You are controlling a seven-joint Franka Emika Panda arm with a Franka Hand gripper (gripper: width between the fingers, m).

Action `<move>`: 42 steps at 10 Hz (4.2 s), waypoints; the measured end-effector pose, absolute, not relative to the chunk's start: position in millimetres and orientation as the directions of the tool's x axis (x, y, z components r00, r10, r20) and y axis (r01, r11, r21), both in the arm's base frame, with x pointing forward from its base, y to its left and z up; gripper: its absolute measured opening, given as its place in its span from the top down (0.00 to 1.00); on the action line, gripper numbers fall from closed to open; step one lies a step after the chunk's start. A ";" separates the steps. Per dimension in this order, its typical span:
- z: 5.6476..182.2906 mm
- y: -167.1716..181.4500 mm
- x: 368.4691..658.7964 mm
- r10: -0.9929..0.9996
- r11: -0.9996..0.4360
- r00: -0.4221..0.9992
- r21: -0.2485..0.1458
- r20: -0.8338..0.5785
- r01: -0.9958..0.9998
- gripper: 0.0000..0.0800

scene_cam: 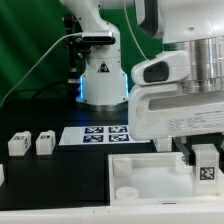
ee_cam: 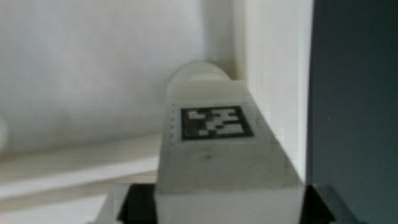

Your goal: Assemble one leg

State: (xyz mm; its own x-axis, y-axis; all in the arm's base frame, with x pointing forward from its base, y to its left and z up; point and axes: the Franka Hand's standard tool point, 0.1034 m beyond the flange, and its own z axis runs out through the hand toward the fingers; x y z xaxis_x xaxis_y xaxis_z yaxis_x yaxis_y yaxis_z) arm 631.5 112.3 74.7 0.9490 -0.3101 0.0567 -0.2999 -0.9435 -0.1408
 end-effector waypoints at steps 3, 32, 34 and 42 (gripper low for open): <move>74.0 106.3 634.5 -0.648 -0.748 0.761 -0.199 0.013 -0.633 0.63; 74.5 121.1 627.1 -0.433 -0.894 0.901 -0.143 0.030 -0.425 0.62; 74.5 120.4 627.6 -0.697 -0.704 0.717 -0.159 -0.031 -0.692 0.62; 73.1 126.2 627.9 -0.949 0.194 -0.159 -0.107 -0.274 -0.975 0.62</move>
Offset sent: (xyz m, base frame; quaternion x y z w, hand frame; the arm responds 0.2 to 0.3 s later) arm 0.0005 0.0064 -0.0083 0.0468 -0.0062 0.3723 0.9269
